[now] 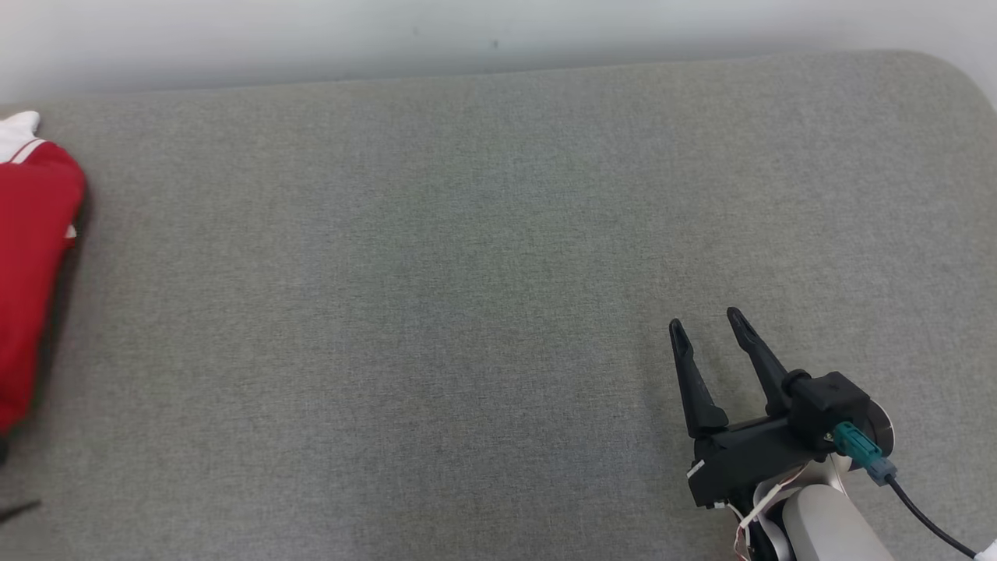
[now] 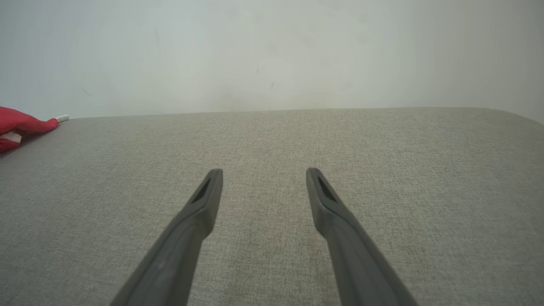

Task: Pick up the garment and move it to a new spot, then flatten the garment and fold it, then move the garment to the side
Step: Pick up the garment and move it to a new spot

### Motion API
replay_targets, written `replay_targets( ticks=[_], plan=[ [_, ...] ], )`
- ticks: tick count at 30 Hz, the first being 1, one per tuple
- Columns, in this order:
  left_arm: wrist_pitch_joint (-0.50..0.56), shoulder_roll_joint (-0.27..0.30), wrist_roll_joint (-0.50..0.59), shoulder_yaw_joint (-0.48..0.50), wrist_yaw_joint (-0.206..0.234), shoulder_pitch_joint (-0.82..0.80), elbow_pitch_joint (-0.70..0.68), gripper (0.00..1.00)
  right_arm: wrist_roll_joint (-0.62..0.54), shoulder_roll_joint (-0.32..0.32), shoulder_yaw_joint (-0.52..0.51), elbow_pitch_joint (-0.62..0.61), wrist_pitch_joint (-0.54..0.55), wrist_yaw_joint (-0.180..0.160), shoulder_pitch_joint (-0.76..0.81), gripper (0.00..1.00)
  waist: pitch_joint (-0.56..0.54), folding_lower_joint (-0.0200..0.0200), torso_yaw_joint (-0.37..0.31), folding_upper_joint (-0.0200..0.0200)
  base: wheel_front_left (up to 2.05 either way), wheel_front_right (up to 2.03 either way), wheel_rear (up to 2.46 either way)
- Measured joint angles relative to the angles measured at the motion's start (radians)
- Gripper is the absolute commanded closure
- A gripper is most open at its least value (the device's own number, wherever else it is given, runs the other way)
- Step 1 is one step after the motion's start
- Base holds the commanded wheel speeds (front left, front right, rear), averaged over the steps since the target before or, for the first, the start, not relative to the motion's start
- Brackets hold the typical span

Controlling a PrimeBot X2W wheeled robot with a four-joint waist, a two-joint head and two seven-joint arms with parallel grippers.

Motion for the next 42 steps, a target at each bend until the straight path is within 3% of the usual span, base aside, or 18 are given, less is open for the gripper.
replay_targets(
  ticks=[12,19,33,42],
  plan=[
    [-0.178,0.021,0.051,-0.087,-0.016,-0.128,-0.194,1.00,0.001,0.014,-0.006,0.010,-0.001,0.000,0.019,0.00,-0.040,-0.0001,0.035,0.0000,0.00,0.00,0.00],
    [-0.200,0.021,0.061,-0.164,-0.024,-0.184,-0.352,1.00,0.009,0.027,-0.006,0.020,-0.002,0.000,0.025,0.00,-0.067,-0.0001,0.029,0.0000,0.00,0.00,0.00],
    [-0.086,0.010,0.013,-0.308,-0.025,-0.201,-0.771,1.00,0.021,0.061,-0.019,0.027,-0.007,0.000,0.037,0.00,-0.097,-0.0001,-0.055,0.0000,0.00,0.00,0.00],
    [0.017,-0.049,-0.031,-0.401,-0.025,-0.201,-1.026,1.00,0.023,0.078,-0.033,0.014,-0.009,0.000,0.046,0.00,-0.103,-0.0001,-0.124,0.0000,0.00,0.00,0.00]
  ],
)
